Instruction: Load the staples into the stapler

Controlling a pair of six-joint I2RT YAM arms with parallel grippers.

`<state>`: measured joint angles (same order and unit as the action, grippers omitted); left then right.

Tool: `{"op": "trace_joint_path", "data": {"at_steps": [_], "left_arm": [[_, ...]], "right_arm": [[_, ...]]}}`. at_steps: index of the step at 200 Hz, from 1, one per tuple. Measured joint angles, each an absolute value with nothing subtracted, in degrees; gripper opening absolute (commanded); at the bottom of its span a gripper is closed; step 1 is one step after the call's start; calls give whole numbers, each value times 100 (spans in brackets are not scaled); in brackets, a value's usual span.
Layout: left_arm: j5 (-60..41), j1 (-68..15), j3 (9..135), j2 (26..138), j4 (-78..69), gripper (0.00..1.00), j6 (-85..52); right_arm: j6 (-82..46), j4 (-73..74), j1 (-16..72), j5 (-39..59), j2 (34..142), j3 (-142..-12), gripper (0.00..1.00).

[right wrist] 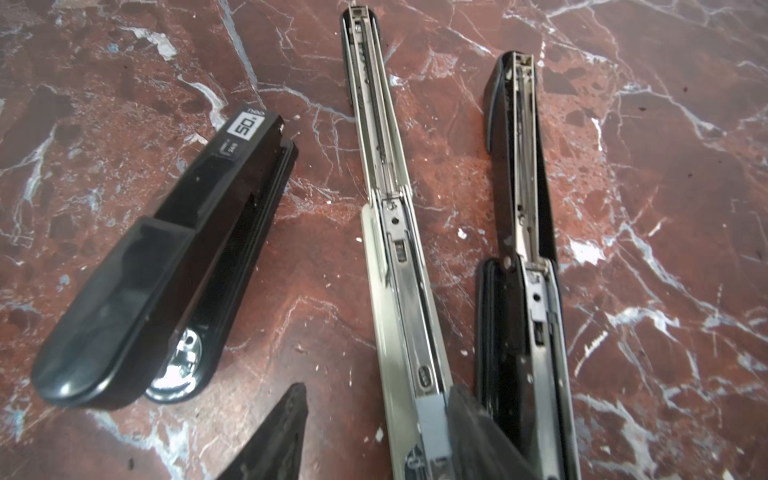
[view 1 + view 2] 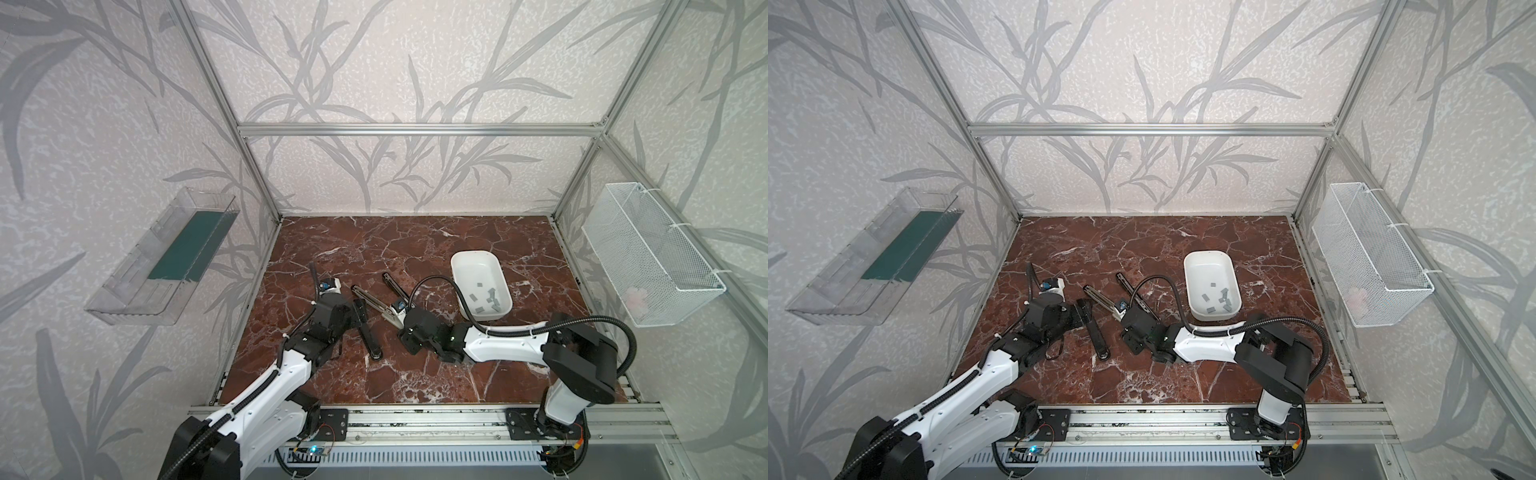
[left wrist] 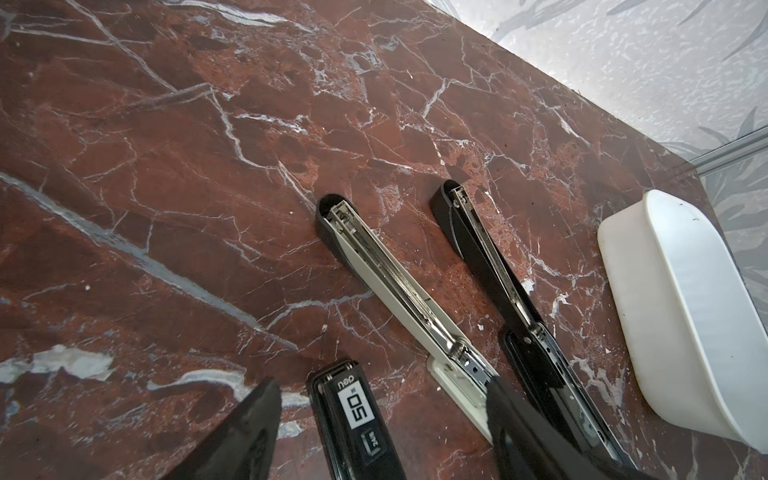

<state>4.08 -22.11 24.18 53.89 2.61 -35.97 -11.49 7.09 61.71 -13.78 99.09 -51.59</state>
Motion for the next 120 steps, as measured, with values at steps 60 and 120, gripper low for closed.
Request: {"op": "trace_joint_path", "data": {"at_steps": [60, 120], "left_arm": [[311, -2206, 2418, 5472, 117, 79, -3599], [285, -2206, 2418, 5472, 69, 78, -3603]], "right_arm": [[-1090, 663, 6029, -1184, 10265, -5306, 40], [-1142, 672, 6023, -1146, 10304, -5334, 39]]}}
